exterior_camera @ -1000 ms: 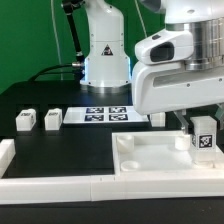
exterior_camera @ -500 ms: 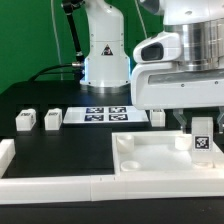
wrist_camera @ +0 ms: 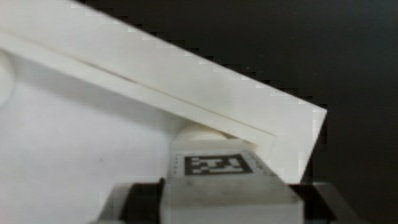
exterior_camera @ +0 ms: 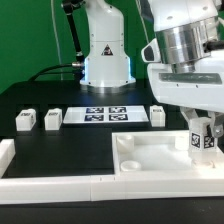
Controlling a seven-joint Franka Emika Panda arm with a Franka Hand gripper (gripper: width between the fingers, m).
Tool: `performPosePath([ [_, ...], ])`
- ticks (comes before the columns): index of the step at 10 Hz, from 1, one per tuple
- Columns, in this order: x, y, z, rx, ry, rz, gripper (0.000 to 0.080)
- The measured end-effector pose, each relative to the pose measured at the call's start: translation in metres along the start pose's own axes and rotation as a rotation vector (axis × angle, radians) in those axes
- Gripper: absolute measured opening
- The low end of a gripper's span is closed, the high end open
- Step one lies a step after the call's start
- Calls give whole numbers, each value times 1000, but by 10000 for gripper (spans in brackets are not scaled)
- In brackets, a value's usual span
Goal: Assemble square table
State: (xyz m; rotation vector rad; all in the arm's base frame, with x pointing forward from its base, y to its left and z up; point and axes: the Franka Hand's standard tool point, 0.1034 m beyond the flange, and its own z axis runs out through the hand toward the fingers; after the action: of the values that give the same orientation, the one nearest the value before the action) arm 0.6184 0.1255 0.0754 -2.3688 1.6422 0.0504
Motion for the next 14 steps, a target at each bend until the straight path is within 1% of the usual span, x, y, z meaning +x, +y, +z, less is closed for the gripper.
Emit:
performPosePath([
  [3,-3,0,1,4,-14,129,294],
  [5,-3,0,1,4,-14,87,294],
  [6,-2,0,1,2,-14,10,388],
  [7,4,1,0,2,-11,-136,524],
  [8,8,2,-1,-9,1,-346,524],
  [9,6,1,-1,-22,12,-453,623],
  [10,7,2,0,-22,9,-487,642],
  [13,7,2,0,-24,5,-705,649],
  [14,9,-7,-7,-81,-6,-1035,649],
])
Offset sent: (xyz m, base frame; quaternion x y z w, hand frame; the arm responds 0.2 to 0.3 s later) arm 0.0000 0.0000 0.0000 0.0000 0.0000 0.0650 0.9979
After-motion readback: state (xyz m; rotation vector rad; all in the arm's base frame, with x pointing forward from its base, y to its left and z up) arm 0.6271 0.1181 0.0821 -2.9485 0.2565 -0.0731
